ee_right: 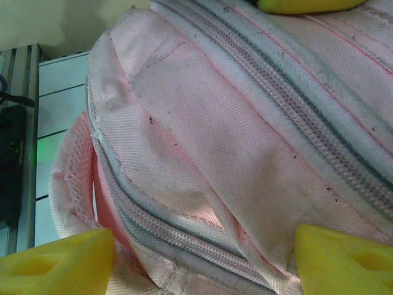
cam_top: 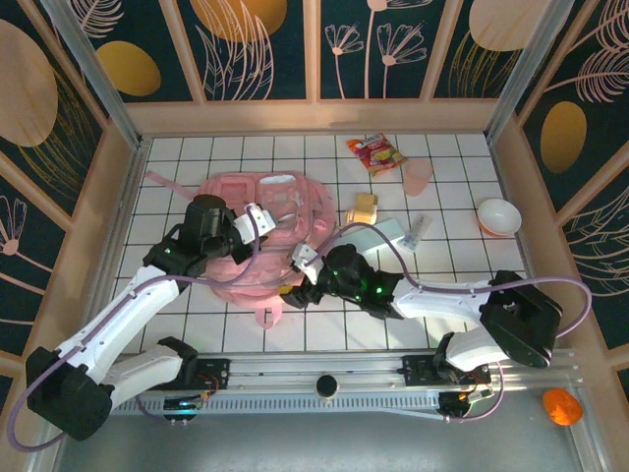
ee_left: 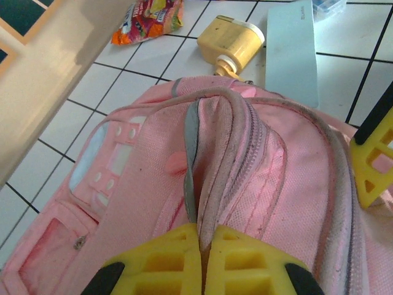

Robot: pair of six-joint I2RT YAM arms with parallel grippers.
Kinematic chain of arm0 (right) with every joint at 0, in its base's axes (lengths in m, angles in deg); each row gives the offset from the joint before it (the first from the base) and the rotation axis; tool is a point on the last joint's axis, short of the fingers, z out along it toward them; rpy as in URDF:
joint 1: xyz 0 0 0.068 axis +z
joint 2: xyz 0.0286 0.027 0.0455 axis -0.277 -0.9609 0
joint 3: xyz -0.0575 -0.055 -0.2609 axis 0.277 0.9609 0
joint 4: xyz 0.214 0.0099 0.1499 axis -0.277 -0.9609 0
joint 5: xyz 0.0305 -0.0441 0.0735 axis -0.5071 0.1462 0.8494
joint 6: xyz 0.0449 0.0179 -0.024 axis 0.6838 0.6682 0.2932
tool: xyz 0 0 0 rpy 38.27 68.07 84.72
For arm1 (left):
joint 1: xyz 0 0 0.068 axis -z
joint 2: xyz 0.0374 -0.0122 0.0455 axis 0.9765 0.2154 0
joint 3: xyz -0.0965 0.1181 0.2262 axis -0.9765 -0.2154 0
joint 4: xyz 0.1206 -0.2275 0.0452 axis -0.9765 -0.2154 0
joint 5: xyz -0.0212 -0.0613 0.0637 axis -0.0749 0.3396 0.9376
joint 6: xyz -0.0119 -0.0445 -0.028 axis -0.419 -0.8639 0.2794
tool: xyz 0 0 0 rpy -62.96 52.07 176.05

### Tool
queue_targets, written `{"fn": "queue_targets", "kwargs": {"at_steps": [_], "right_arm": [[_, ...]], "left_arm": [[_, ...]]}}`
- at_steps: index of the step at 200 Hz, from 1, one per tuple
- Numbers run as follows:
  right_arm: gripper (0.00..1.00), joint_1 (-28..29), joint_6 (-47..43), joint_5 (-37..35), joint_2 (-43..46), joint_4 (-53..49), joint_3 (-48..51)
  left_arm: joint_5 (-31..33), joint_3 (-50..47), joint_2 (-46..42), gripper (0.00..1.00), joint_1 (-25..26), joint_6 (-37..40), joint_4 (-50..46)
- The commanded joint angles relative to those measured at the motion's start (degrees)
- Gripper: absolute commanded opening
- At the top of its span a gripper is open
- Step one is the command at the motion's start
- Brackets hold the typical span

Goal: Pack the student bag

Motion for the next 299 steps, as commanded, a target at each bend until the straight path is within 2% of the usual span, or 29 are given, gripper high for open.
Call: {"fn": "queue_targets", "kwargs": {"at_steps": [1, 30, 64, 103, 136, 159, 201, 228, 277, 299], "right_arm": [[0.81, -0.01, 0.52, -1.18, 4.34, -1.31, 1.45], [0.94, -5.05, -2.5, 2.99, 11.11, -10.4, 1.37], [0.94, -14.6, -9.86, 9.26, 13.79, -24.7, -2.57], [0.92, -27.91, -20.61, 18.41, 9.88, -28.66, -5.16], [0.85, -33.43, -32.97, 23.46, 0.45, -33.16, -12.42], [0.79, -35.01, -39.07, 27.04, -7.41, -36.82, -18.96], [0.71, -34.53, -46.29, 33.77, -20.61, -43.95, -30.86], [0.69, -32.8, -49.6, 34.57, -27.43, -48.54, -37.17], [0.6, -32.01, -51.51, 37.56, -34.62, -54.95, -43.56], [0.53, -31.88, -52.54, 39.34, -35.07, -59.83, -44.06]], "left_arm": [[-0.1, 3.38, -3.4, 0.0, -0.19, 4.32, 7.36], [-0.53, -0.74, -7.06, 0.0, -0.89, 7.18, 7.89], [-4.56, -5.54, -11.71, 0.0, -0.9, 9.94, 9.07], [-7.33, -9.75, -14.94, 0.0, -0.9, 16.06, 6.09], [-7.06, -12.97, -17.58, 0.0, -0.9, 20.53, 6.53], [-7.44, -14.03, -18.2, 0.0, -0.9, 22.64, 6.44], [-8.11, -15.17, -18.61, 0.0, -0.9, 23.77, 6.78], [-8.38, -15.62, -18.94, 0.0, -0.91, 23.68, 6.62], [-8.85, -15.9, -19.4, 0.0, -0.9, 22.05, 7.71], [-7.98, -16.23, -19.19, 0.0, -0.9, 21.57, 8.68]]}}
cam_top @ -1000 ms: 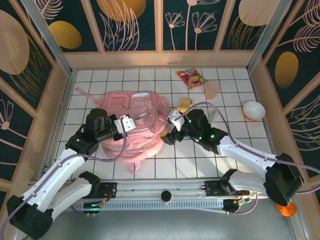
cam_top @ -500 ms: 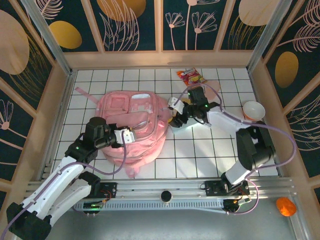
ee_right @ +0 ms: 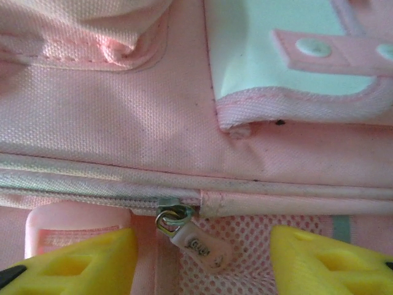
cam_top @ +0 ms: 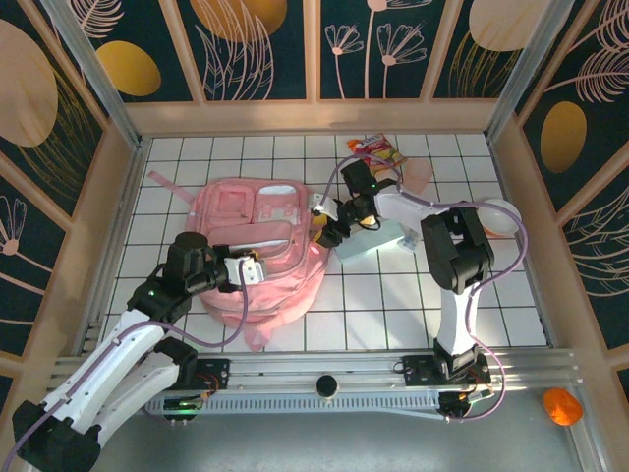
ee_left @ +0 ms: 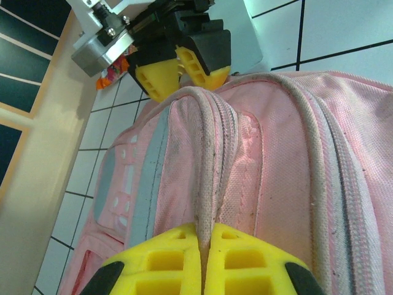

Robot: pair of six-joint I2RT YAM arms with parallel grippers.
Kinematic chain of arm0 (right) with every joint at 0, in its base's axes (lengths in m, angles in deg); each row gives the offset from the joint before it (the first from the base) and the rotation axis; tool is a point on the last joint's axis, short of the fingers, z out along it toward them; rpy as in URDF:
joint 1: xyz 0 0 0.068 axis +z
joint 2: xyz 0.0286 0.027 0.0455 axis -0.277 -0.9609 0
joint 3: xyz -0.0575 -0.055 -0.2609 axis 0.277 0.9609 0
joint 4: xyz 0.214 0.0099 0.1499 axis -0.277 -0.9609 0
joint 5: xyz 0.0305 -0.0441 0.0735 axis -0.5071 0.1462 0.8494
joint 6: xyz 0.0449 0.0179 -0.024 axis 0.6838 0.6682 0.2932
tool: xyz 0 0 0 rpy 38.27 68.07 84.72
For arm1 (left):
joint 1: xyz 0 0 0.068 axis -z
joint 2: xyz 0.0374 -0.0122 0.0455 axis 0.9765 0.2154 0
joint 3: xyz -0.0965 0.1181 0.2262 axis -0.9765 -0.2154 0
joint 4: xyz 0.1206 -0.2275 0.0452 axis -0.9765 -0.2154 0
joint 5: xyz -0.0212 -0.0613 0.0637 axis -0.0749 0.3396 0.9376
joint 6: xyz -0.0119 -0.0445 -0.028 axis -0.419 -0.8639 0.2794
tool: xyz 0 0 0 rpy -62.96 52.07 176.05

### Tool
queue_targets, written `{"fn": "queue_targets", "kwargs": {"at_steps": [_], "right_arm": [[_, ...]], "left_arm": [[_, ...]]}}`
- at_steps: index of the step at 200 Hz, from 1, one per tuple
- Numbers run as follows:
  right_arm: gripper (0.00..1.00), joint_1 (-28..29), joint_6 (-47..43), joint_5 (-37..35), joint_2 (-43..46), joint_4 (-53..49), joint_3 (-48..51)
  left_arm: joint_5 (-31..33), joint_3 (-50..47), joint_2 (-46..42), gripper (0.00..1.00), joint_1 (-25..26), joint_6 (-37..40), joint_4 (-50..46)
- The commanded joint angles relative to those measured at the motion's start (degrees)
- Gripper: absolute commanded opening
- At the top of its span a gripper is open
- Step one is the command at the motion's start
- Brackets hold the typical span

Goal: Pack the student bag

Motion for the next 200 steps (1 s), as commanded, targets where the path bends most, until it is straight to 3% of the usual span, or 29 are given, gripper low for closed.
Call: {"fn": "queue_targets", "kwargs": {"at_steps": [1, 43, 133, 156, 177, 200], "right_arm": [[0.52, 0.63, -2.66, 4.2, -0.86, -9.03, -1.64], [0.34, 0.54, -1.97, 8.5, -0.14, -13.41, -1.89], [0.41, -0.16, 9.29, 8.24, -4.79, -5.73, -4.81], [0.24, -0.6, 10.54, 6.77, -4.93, -4.32, -5.0], [0.0, -1.08, 11.04, 5.89, -3.83, -4.32, -4.66], [0.0, -1.08, 11.98, 6.0, -0.77, -4.2, -3.28]], "left_arm": [[-2.84, -0.03, -1.2, 0.0, -0.15, 0.02, 7.28], [-2.84, -0.68, -0.13, 0.0, -0.16, -0.34, 8.75], [-4.28, -0.6, -0.21, 0.0, -0.15, -0.75, 9.4], [-3.91, -0.74, -0.08, 0.0, -0.22, -1.34, 9.98], [-1.74, -0.74, 0.62, 0.0, -0.15, -2.65, 10.48], [3.21, -1.72, 1.43, 0.0, -0.15, -5.77, 13.28]]}}
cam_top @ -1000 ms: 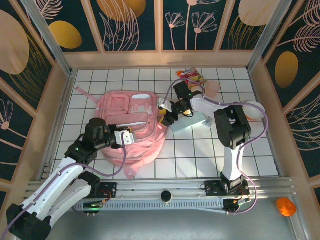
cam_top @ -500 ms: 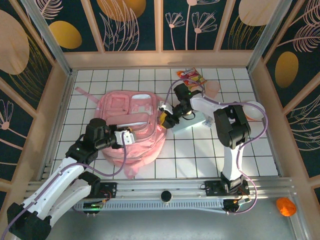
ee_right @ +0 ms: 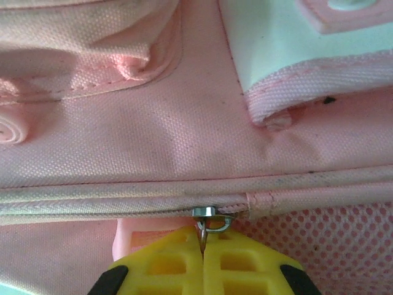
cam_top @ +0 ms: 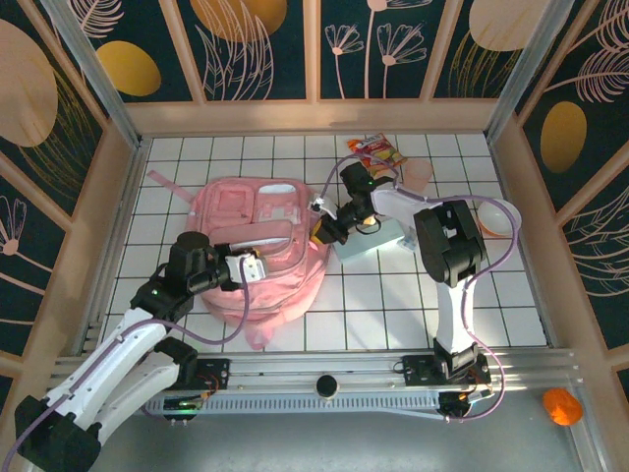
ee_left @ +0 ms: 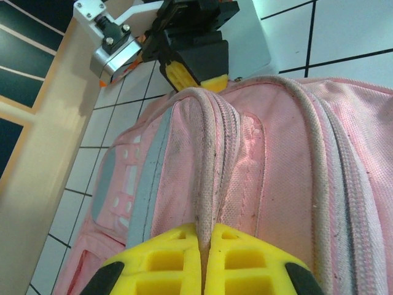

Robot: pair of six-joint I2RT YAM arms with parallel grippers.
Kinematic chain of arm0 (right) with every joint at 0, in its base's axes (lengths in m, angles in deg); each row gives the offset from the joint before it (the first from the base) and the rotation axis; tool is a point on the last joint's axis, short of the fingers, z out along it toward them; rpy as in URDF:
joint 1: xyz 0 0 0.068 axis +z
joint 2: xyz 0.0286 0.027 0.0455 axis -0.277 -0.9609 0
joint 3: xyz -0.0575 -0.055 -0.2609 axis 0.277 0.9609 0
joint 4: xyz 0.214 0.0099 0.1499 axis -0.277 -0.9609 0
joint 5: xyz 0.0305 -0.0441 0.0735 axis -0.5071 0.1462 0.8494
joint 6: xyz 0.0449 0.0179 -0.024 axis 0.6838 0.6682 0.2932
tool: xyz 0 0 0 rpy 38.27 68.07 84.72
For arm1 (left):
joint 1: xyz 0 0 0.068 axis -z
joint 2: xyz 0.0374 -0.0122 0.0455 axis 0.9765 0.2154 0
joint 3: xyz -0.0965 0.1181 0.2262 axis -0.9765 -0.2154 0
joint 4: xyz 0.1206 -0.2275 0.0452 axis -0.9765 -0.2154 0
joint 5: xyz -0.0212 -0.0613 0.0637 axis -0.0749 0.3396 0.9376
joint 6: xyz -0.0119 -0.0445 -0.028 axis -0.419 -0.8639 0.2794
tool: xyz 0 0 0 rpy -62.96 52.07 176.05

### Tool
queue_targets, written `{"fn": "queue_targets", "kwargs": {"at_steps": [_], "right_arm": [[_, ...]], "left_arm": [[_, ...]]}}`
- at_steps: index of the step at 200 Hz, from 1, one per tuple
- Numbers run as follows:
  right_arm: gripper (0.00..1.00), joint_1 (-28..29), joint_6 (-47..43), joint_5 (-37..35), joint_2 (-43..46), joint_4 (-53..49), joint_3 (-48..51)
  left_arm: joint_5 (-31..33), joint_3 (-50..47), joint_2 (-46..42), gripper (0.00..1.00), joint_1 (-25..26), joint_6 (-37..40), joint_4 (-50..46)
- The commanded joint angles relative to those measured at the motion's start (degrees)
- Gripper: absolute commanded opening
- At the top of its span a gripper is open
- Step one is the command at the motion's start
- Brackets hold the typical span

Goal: Pack the student bag

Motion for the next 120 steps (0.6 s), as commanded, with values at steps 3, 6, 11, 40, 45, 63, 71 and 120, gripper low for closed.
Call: {"fn": "queue_targets", "kwargs": {"at_steps": [3, 6, 11, 40, 45, 63, 71, 120], "right_arm": [[0.0, -0.24, 1.79, -0.64, 3.73, 1.17, 0.15], [0.0, -0.2, 2.01, -0.54, 4.22, 1.43, 0.44], [0.0, -0.19, 2.44, -0.39, 5.12, 1.69, 0.96], [0.0, 0.14, 4.48, 0.24, 9.33, 2.59, 3.25], [0.0, 0.41, 4.6, 0.0, 9.8, 2.43, 3.45], [0.0, 1.89, 4.6, -3.22, 10.79, 1.34, 3.75], [0.0, 2.56, 4.94, -4.47, 10.99, 0.79, 3.79], [0.0, 2.62, 9.9, -2.28, 13.62, 0.43, 4.89]], "left_arm": [[3.0, -0.41, 0.21, 0.0, -0.15, -3.5, 9.74], [3.56, -0.54, 0.25, 0.0, -0.15, -3.85, 10.01], [4.35, -0.59, 0.47, 0.0, -0.15, -4.44, 10.21], [8.14, -0.66, 1.38, 0.0, -0.15, -7.06, 10.59], [8.57, -0.63, 1.48, 0.0, -0.15, -7.54, 10.85], [9.78, -0.11, 2.27, 0.0, -0.17, -9.0, 11.12], [10.53, 0.1, 2.67, 0.0, -0.15, -9.75, 11.42], [13.04, 1.12, 4.87, 0.0, -0.15, -14.82, 13.31]]}}
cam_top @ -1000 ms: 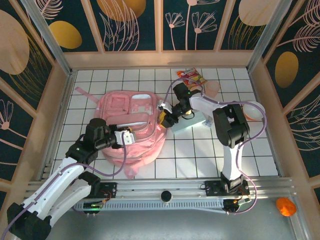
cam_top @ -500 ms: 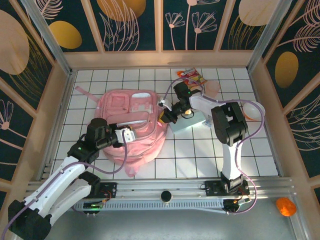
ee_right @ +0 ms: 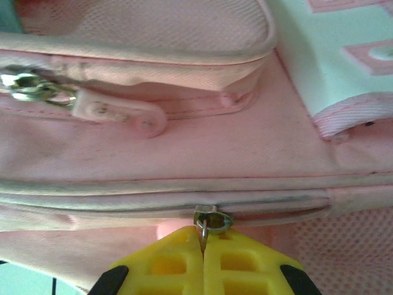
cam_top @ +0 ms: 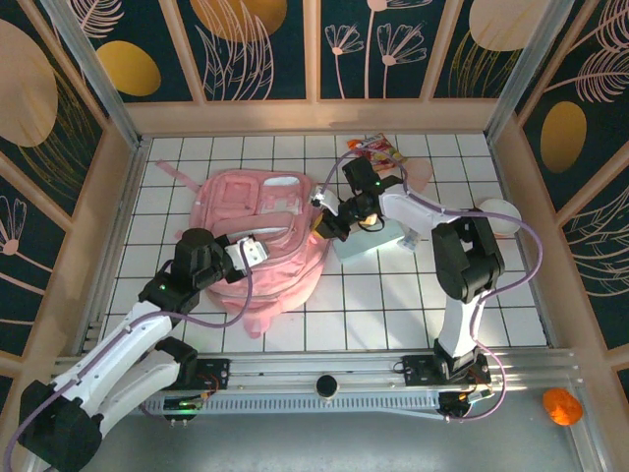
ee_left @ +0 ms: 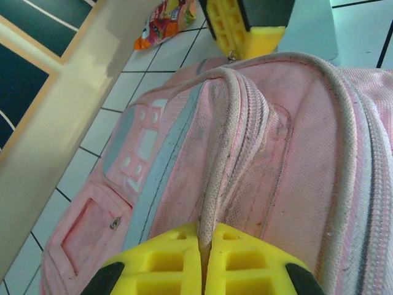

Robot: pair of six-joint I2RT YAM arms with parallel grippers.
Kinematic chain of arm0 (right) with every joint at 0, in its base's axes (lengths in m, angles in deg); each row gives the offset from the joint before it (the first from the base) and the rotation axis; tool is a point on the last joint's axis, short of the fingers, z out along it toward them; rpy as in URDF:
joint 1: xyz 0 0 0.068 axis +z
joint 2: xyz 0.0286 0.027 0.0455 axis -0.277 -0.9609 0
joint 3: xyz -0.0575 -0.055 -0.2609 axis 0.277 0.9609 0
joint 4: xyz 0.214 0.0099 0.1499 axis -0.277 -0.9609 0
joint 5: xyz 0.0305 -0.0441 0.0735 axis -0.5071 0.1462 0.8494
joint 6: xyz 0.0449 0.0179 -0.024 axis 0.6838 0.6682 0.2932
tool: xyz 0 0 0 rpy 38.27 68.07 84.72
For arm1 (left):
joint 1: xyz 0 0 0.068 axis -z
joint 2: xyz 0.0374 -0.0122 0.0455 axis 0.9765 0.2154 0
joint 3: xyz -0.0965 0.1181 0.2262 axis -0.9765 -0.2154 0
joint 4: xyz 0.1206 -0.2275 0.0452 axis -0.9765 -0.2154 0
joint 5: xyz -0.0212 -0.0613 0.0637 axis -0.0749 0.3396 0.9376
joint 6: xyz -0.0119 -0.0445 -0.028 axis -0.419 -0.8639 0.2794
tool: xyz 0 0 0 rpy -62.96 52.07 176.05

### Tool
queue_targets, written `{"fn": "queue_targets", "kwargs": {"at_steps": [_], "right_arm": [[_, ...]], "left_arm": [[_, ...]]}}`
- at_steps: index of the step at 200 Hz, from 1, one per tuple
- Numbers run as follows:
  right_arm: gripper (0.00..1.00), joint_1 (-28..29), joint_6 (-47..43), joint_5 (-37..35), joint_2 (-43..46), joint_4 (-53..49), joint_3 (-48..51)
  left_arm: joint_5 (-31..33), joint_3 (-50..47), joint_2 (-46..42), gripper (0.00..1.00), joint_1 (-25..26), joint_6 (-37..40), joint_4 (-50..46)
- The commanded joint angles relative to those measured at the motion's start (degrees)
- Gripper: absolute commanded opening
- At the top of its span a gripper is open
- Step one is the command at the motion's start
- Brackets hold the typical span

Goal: Pack the student bag

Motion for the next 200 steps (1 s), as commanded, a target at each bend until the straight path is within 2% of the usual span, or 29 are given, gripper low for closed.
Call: {"fn": "queue_targets", "kwargs": {"at_steps": [1, 30, 109, 151, 200], "right_arm": [[0.0, 0.92, 4.14, 3.58, 3.92, -1.71, 1.16], [0.0, 1.71, 7.3, 7.12, 5.59, -2.08, 1.68], [0.0, 5.52, 18.38, 6.51, 11.35, 1.08, 5.78], [0.0, 9.17, 31.71, 4.03, 17.41, 12.57, 11.88], [0.0, 14.4, 49.76, -5.16, 22.63, 26.53, 18.78]], "left_arm": [[4.84, 2.01, 0.61, 0.0, -0.28, -4.1, 5.61], [6.99, 2.41, 1.96, 0.0, -0.28, -6.1, 5.12], [9.16, 4.43, 6.27, 0.0, -0.28, -13.19, 6.75], [7.74, 5.17, 8.02, 0.0, -0.11, -18.96, 9.65], [5.82, 7.87, 11.64, 0.0, 0.48, -26.02, 11.79]]}}
